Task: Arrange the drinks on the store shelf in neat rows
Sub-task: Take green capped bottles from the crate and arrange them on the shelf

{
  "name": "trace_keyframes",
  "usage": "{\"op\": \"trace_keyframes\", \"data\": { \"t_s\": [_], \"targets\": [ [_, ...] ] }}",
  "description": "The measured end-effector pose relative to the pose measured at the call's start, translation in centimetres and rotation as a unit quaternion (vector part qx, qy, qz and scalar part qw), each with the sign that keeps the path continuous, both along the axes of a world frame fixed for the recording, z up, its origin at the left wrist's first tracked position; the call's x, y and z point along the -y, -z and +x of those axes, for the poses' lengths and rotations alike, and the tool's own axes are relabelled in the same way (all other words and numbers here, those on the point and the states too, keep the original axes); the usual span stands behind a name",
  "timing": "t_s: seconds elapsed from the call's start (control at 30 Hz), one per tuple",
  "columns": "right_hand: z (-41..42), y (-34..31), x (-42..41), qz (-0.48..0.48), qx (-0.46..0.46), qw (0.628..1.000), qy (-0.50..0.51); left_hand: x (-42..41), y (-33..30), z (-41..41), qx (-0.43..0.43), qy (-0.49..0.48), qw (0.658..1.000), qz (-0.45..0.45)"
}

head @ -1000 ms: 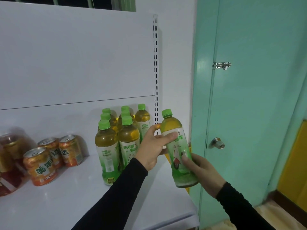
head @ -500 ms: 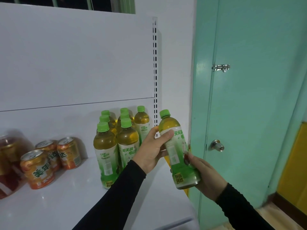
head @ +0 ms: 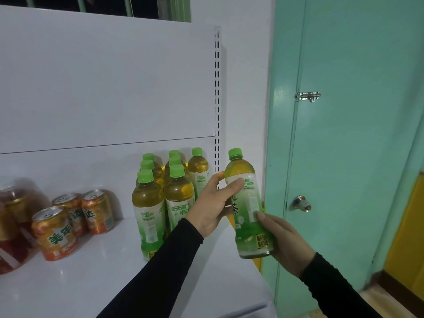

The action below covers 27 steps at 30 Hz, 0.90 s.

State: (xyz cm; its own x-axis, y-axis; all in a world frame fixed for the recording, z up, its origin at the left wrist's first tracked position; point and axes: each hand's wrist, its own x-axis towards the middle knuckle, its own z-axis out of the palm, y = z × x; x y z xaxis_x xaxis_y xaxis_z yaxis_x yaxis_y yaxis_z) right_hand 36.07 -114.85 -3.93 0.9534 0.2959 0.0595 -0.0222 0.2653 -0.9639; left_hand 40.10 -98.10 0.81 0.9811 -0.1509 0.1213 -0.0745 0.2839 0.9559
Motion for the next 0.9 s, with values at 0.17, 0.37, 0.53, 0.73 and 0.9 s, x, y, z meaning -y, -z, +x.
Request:
{"op": "trace_keyframes", "data": {
  "t_s": [0.17,0.37,0.53,0.73,0.9],
  "targets": [
    [0.0,0.0,-0.3,-0.07,0.028,0.997,0.002,-0.3,0.0,-0.1,0.0,-0.028,1.0,0.004],
    [0.0,0.0,-0.7,-0.143,0.097,0.984,0.035,-0.3,-0.2,-0.2,0.037,-0.064,0.997,0.029],
    [0.3,-0.3,-0.9,-0.129,0.101,0.985,0.062,0.2,0.2,-0.5,0.064,-0.041,0.989,0.125],
    [0.5,-1.4,-0.5,-0.153,0.145,0.975,0.066,0.9,-0.3,0.1,0.052,-0.051,0.992,0.103],
    [0.4,-2.1,1.5,-0.202,0.242,0.949,0.031,0.9,-2.4,1.2,-0.026,-0.046,0.998,0.035]
  ]
}}
